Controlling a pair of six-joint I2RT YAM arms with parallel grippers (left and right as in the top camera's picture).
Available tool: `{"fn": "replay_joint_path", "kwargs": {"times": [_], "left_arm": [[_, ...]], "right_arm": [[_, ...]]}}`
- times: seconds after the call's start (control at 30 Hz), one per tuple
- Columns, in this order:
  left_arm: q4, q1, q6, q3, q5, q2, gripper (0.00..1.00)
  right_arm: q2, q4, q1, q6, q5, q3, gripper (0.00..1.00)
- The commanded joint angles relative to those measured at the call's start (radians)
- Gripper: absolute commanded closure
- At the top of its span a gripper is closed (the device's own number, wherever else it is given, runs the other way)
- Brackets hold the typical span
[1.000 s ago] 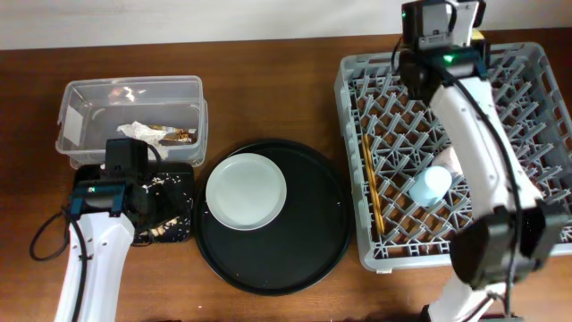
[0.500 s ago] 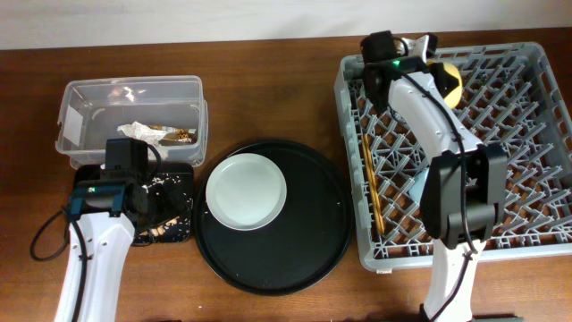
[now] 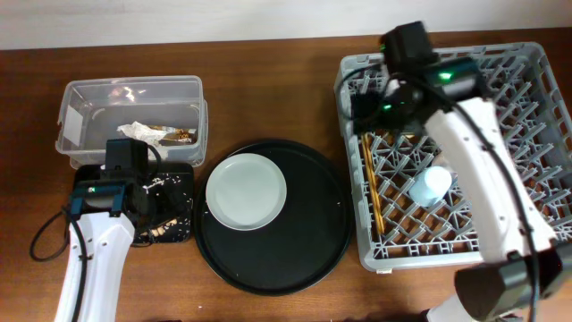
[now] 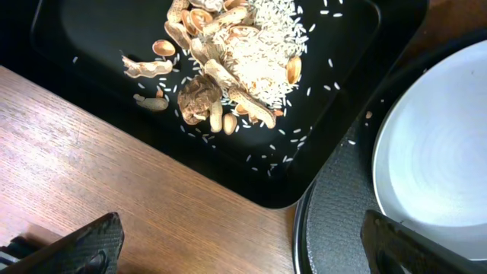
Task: Sort waste into correct bins and load items into the dishwasher rack
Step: 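Grasp the white plate with the right gripper and stand it in the rack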
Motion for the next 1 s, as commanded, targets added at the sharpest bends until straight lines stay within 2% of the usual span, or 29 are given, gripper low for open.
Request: {"fn": "replay_joint_path", "kwargs": {"times": [0.0,0.07,0.27,0.37,0.47,0.6,0.63,0.7,0.83,0.9,0.97], "left_arm": [[-0.021,0.002,-0.012,0.002,-0.011,-0.011,0.01],[-0.029,0.002,-0.012,0.002,-0.011,-0.011,0.01],[-0.04,0.002,-0.012,0.002,-0.011,-0.011,0.01],[-0.042,0.002,-0.012,0.002,-0.011,-0.011,0.01],[-0.047,0.002,-0.012,0.002,-0.011,-0.011,0.01],[-0.052,0.002,-0.012,0.002,-0.011,-0.011,0.01],[-0.052,0.002,-0.012,0.002,-0.011,-0.011,0.01],[-0.051,0.002,-0.012,0.002,-0.012,-0.011,0.01],[-0.046,0.002,-0.012,0.002,-0.012,-0.011,0.01],[-0.043,0.002,-0.012,0.002,-0.012,-0.011,0.01],[-0.04,0.002,-0.012,0.002,-0.011,-0.011,0.01]], "right_arm": [[0.095,-0.003,0.128,-0.044,-0.219,-0.006,0.07],[0.22,-0.002,0.245,-0.037,-0.222,-0.006,0.07],[0.504,0.022,0.365,0.068,-0.222,-0.006,0.09],[0.561,0.065,0.386,0.103,-0.217,-0.021,0.26],[0.561,0.112,0.386,0.147,-0.202,-0.078,0.6],[0.561,0.1,0.378,0.229,-0.125,-0.087,0.92],[0.56,0.094,0.369,0.229,-0.123,-0.087,0.96],[0.508,0.076,0.312,0.196,-0.122,-0.087,0.96],[0.2,0.045,0.194,0.11,0.051,-0.087,0.96],[0.028,0.055,0.121,0.107,0.263,-0.087,0.96],[-0.056,0.071,0.076,0.116,0.555,-0.087,0.96]]}}
